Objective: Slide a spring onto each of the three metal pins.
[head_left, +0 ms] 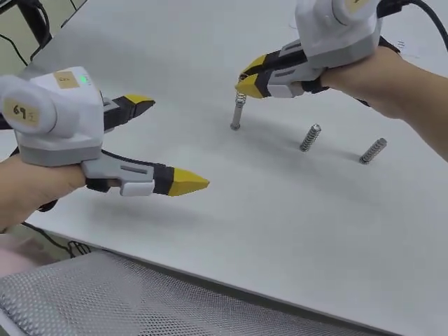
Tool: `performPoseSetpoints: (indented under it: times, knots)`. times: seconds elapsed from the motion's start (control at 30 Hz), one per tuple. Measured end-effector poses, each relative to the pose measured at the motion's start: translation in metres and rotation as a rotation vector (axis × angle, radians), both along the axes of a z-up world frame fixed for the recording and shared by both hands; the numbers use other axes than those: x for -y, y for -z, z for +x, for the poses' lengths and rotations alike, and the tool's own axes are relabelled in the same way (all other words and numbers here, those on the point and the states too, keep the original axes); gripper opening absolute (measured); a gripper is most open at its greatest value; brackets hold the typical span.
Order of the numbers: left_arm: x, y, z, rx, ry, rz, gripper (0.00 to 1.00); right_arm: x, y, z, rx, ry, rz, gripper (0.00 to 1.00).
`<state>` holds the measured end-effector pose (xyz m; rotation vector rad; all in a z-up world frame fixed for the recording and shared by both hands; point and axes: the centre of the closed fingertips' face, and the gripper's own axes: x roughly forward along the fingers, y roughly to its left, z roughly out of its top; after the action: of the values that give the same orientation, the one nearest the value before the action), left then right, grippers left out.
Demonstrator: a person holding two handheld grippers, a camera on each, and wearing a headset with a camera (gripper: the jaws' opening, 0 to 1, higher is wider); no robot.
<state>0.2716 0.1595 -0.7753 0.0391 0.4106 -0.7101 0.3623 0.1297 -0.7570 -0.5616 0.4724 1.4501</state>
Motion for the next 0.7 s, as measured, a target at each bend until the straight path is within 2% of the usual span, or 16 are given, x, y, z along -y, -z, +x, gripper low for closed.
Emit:
performPoseSetpoints:
  times: [0.17,0.23,0.33,0.7]
  knots:
    - [-0.001,0.0,0.0,-0.001,-0.001,-0.003,0.98,0.0,0.004,0.008,0.002,0.013,-0.002,0.08]
    - [-0.001,0.001,0.0,-0.003,-0.001,-0.004,0.98,-0.001,0.004,0.007,-0.014,0.015,0.006,0.08]
    - [-0.001,0.002,0.0,-0.005,0.0,0.001,0.97,0.0,0.009,0.006,0.003,0.002,-0.015,0.08]
    - [-0.001,0.0,0.001,-0.002,-0.001,0.0,0.97,0.001,0.022,0.01,-0.014,0.006,-0.027,0.08]
